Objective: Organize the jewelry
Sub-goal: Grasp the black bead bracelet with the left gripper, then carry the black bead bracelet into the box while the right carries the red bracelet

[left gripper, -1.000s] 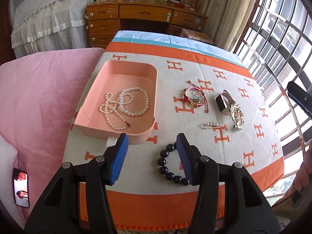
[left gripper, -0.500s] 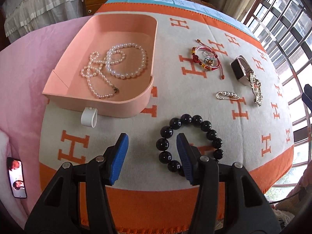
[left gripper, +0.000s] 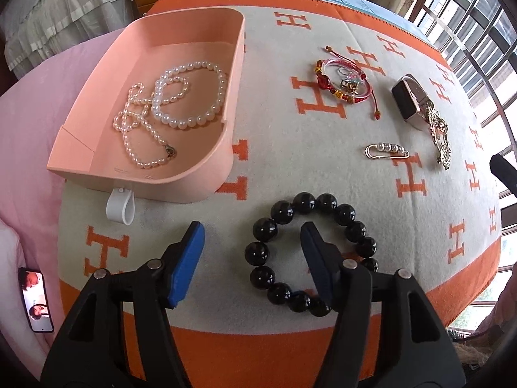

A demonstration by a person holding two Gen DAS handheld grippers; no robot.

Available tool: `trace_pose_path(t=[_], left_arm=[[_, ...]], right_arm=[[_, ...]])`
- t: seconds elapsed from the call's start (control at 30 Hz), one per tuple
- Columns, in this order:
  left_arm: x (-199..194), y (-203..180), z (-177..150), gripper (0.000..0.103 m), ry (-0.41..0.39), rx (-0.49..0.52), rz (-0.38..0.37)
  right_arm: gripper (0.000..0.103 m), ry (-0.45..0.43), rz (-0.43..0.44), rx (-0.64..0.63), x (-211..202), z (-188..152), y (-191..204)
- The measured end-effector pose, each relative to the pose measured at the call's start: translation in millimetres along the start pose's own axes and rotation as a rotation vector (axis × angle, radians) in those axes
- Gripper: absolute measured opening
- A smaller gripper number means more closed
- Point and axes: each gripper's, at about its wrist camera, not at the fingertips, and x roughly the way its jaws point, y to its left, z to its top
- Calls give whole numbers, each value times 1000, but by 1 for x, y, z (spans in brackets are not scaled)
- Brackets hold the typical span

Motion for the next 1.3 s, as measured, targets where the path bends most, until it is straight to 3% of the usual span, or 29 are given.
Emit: trace_pose_path(t=[0.23, 0.4, 0.43, 0.53, 0.77, 1.07, 1.3], left_arm=[[3, -12, 8, 58, -9, 15, 21], [0, -30, 8, 16, -34, 74, 24], [0, -33, 6, 14, -39, 83, 27], [-1, -39, 5, 13, -58, 98, 49], [-24, -35, -1, 12, -138, 89, -15], [-74, -25, -11, 12, -268, 101, -52], [-97, -16, -19, 12, -303, 97, -77]], right_arm=[[64, 27, 2, 8, 8, 0, -7], [64, 36, 4, 7, 14, -2, -8], [64, 38, 5, 7, 15, -2, -9], [64, 45, 7, 0, 19, -3, -7], [64, 50, 25, -48, 23, 3, 10], [63, 74, 155, -159, 29, 46, 67], [48, 161, 198, -189, 69, 99, 125]])
